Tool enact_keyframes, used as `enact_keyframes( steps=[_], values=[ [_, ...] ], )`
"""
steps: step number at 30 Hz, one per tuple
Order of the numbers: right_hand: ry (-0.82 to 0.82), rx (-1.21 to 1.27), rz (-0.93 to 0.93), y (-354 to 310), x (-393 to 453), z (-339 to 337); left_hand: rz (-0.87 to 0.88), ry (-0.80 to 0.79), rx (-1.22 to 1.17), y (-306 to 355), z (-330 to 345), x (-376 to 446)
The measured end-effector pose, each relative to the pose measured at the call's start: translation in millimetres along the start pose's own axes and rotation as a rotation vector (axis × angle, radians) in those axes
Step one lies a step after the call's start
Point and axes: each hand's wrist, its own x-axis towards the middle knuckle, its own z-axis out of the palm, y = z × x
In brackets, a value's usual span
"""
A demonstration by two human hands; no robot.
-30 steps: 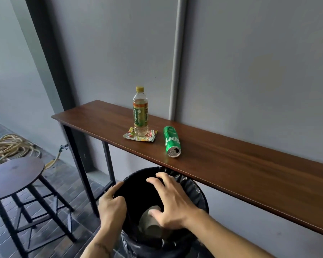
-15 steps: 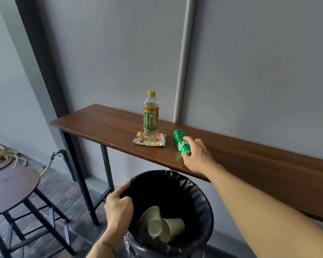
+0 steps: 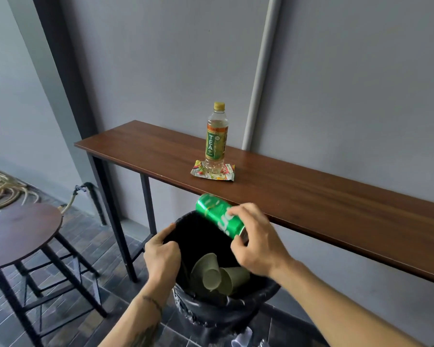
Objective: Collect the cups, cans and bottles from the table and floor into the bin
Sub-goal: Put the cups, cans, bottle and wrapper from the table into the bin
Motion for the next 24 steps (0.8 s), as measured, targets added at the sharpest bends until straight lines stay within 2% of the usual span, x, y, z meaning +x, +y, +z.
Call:
enact_keyframes(
  steps=[5,8,11,17,20,24],
  values=[
    [-0.421,-0.044,0.185,-0.3,-23.0,41.7,-0.005,0.021,-0.05,0.8,-4.1,-2.2],
    [-0.536,0.011,0.282,1.7,-14.4,47.7,-0.002,0.022,-0.062,2.9,-7.8,-4.6],
    [-0.475,0.028,0.273,-2.1,9.2,36.5,0.012,0.03,-0.053,4.6,-13.1,-1.9],
    [-0.102,-0.032,0.265,-9.7,96.4,-7.8,0.004,0.035,-0.037,5.6,-22.9,10.2],
    [-0.003,0.004,0.365,-6.5,136.5,-15.8,0.005,0.041,-0.026,5.6,-27.0,17.8],
    [0.053,0.25,0.574,3.7,178.7,-13.0,-0.012,0.057,-0.026,2.6,-32.4,33.3]
  ],
)
